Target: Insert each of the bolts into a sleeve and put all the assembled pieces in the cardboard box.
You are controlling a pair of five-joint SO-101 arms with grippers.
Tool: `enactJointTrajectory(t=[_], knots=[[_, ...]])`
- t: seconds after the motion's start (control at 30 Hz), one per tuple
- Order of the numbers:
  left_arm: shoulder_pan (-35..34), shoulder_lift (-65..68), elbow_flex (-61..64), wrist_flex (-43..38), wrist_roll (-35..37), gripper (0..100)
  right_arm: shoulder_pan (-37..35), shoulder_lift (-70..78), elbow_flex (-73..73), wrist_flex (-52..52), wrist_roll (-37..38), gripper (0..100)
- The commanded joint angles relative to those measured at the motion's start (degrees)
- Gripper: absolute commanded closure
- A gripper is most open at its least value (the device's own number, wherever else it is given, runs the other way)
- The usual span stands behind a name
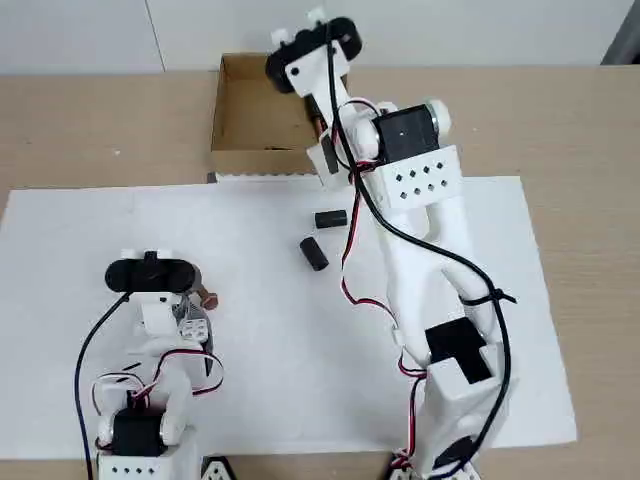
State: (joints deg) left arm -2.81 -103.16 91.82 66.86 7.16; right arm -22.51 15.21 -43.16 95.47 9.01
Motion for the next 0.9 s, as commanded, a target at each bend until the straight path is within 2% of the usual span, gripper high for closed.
enactJointTrajectory(t=[0.0,0.17,0.43,0.7,0.87], knots=[[-0.35,-0.44,-0.31,-0.09,0.0,99,0.31,-3.56,-2.46,0.92,-0.79,99.5],[-0.35,-0.44,-0.31,-0.09,0.0,99,-0.66,-8.48,-0.26,1.45,-0.44,99.5],[-0.35,-0.44,-0.31,-0.09,0.0,99,-4.79,-22.37,24.7,0.04,-1.49,99.5],[-0.35,-0.44,-0.31,-0.09,0.0,99,-4.62,-22.99,40.0,-8.66,-3.25,99.0],[-0.35,-0.44,-0.31,-0.09,0.0,99,-4.79,-20.09,48.09,-16.22,-3.52,87.3]])
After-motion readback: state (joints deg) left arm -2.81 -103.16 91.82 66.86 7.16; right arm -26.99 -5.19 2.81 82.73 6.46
